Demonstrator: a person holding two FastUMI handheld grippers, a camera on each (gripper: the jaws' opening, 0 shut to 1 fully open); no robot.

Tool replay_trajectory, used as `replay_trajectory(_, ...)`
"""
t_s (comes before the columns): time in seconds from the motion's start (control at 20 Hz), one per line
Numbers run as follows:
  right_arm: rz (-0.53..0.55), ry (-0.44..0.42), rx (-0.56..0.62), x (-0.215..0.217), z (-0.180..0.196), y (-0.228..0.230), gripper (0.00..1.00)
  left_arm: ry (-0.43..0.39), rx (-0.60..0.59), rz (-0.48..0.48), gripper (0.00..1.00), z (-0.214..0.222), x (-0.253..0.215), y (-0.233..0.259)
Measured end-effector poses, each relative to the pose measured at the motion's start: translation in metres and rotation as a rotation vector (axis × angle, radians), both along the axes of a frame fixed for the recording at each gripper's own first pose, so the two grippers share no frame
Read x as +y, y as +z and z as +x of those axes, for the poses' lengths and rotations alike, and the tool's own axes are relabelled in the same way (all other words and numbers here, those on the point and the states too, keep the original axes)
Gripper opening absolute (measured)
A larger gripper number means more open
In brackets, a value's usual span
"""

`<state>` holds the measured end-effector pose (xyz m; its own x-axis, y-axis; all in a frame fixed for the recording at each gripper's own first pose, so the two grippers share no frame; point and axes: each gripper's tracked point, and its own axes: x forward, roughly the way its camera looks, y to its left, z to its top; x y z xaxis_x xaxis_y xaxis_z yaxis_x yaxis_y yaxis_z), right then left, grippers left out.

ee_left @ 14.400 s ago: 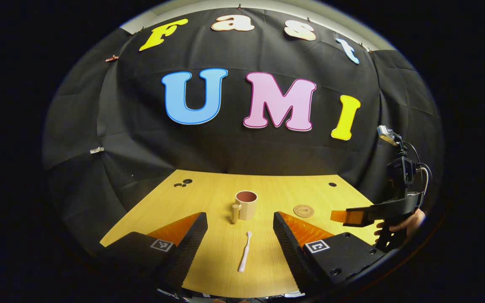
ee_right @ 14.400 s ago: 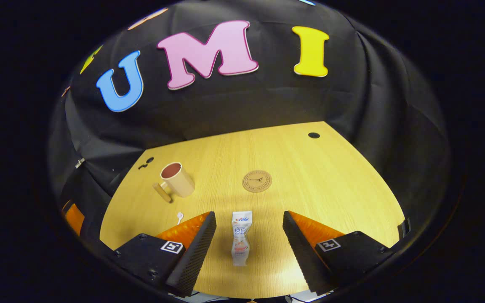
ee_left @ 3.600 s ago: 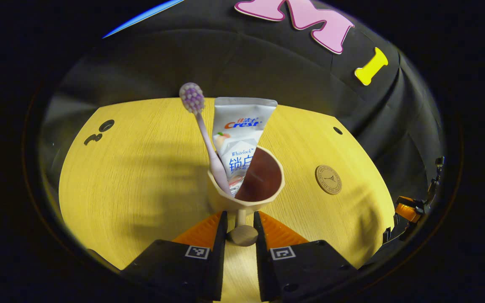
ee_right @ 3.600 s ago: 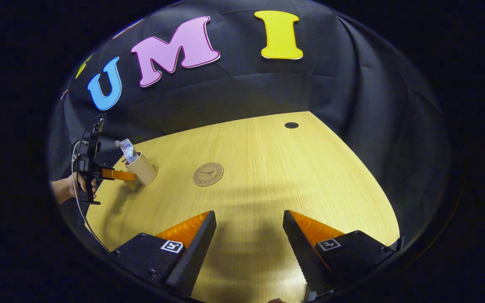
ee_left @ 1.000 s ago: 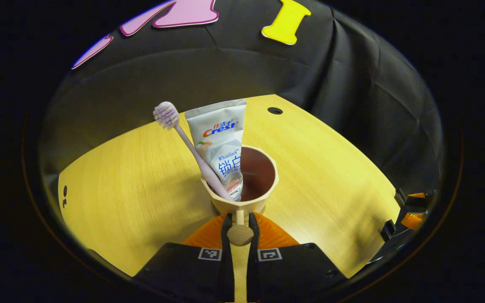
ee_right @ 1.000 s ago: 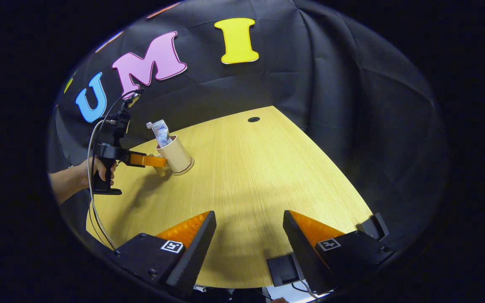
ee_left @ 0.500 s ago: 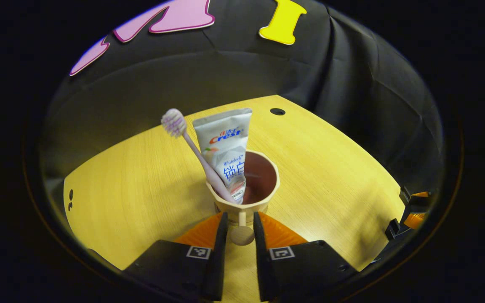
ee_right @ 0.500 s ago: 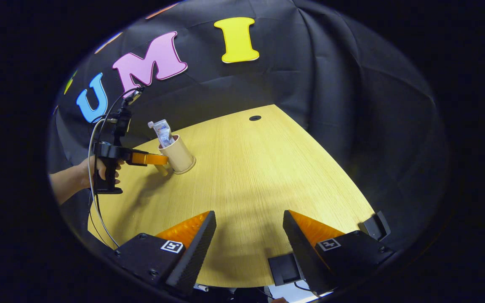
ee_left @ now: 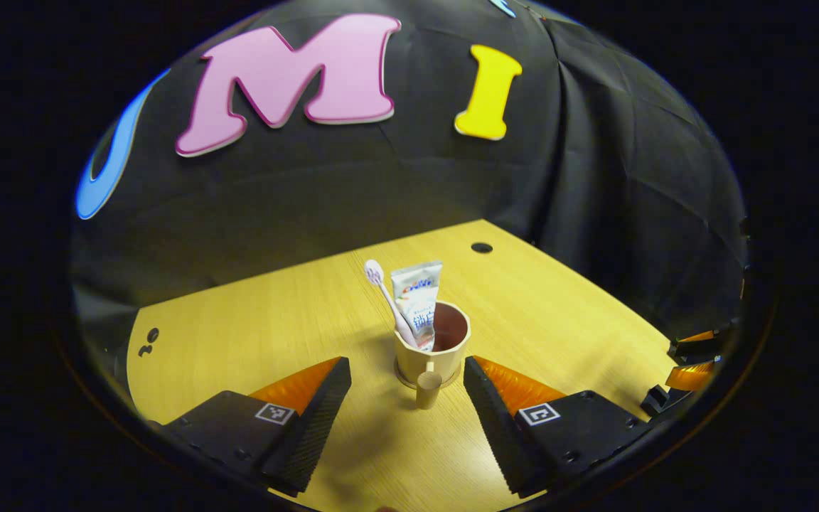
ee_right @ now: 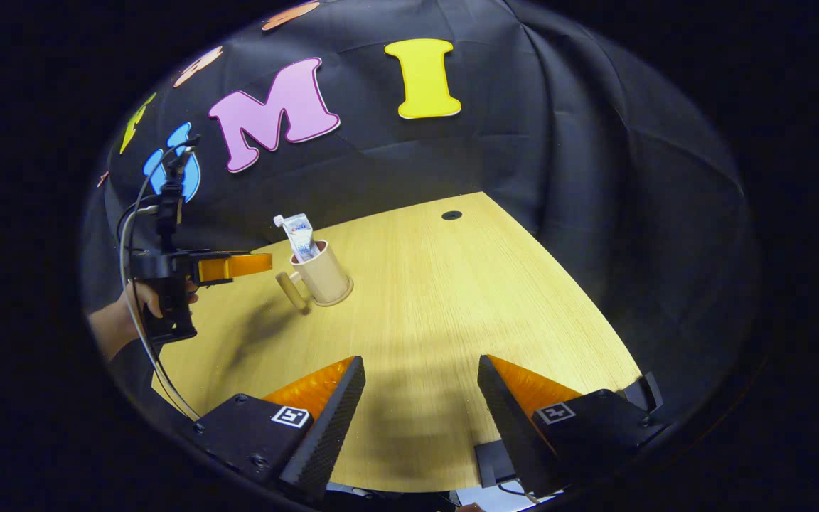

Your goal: Put the toothbrush and toothpaste on the desktop into the cup, then pick up the cup and place it on the coaster on the desktop.

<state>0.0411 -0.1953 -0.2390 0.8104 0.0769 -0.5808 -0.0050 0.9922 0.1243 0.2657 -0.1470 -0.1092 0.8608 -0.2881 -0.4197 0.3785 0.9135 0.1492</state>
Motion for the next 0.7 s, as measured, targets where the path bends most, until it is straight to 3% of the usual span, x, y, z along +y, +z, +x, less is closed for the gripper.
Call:
replay_trajectory(0.35, -0.029, 0.068, -0.044, 0.037, -0.004, 0.031, 0.98, 0.074, -0.239, -0.036, 0.98, -0.105, 0.055, 0.066)
replay_trajectory(0.7, -0.029, 0.118, -0.116, 0.100, -0.030, 0.082, 0.98, 0.293, -0.343, -0.170, 0.98, -0.211, 0.133, 0.097)
